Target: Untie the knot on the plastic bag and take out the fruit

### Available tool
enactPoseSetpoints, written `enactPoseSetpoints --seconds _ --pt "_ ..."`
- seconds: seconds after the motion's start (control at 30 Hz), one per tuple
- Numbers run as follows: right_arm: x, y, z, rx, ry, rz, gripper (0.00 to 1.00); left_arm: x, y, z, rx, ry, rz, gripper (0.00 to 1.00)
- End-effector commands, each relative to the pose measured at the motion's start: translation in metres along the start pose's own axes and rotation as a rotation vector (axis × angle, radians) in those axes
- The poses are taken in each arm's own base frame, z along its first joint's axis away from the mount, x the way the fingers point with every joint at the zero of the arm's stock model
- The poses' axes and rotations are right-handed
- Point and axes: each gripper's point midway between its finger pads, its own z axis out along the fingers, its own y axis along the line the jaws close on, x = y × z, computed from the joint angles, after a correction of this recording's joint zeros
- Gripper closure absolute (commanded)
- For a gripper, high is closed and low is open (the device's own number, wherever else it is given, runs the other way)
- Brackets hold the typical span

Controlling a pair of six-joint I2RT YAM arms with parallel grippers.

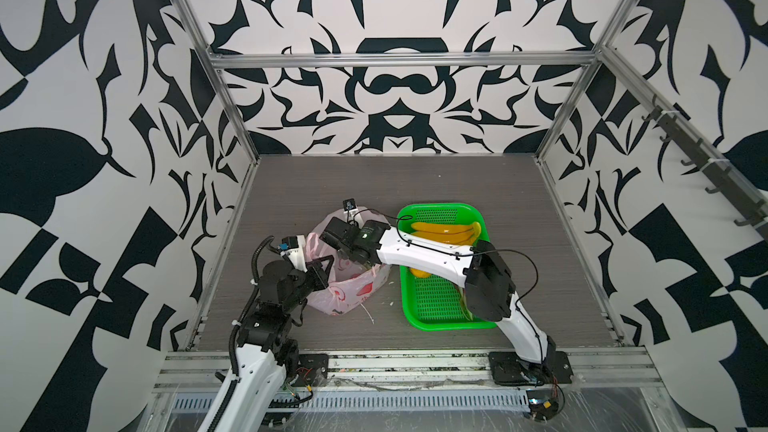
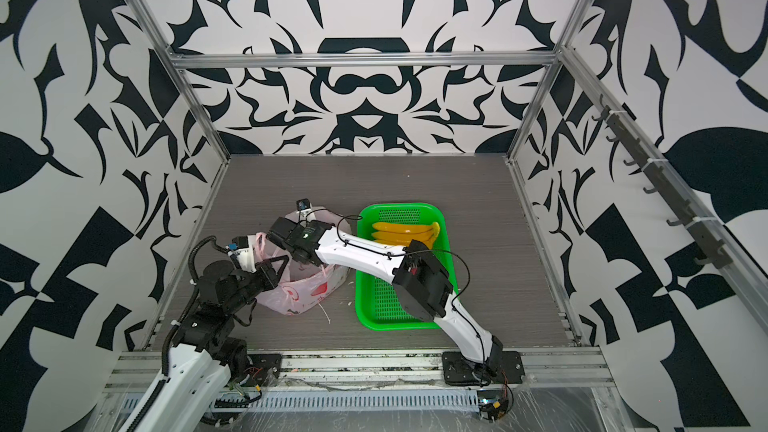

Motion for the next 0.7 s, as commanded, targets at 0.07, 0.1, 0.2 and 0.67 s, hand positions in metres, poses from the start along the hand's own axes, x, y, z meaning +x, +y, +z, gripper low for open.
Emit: enactPoseSetpoints --seconds 0.07,0.1,0.2,0.67 --pt "-0.018 -0.002 -0.01 -0.04 -0.044 0.048 0.09 -0.016 -0.016 0.0 0.045 -0.023 0.053 1.0" --pt "-0.019 -0.001 -0.009 -0.045 -0.043 0.052 0.09 -0.017 -0.017 0.001 0.044 -0.024 0.057 1.0" --pt "-0.018 -0.002 -0.005 -0.047 -0.034 0.057 0.08 -0.019 -0.018 0.003 0.045 -0.019 0.06 1.0" --pt "-0.015 -0.009 0.011 -0.062 -0.015 0.097 0.04 -0.024 -0.016 0.014 0.03 0.003 0.077 1.0"
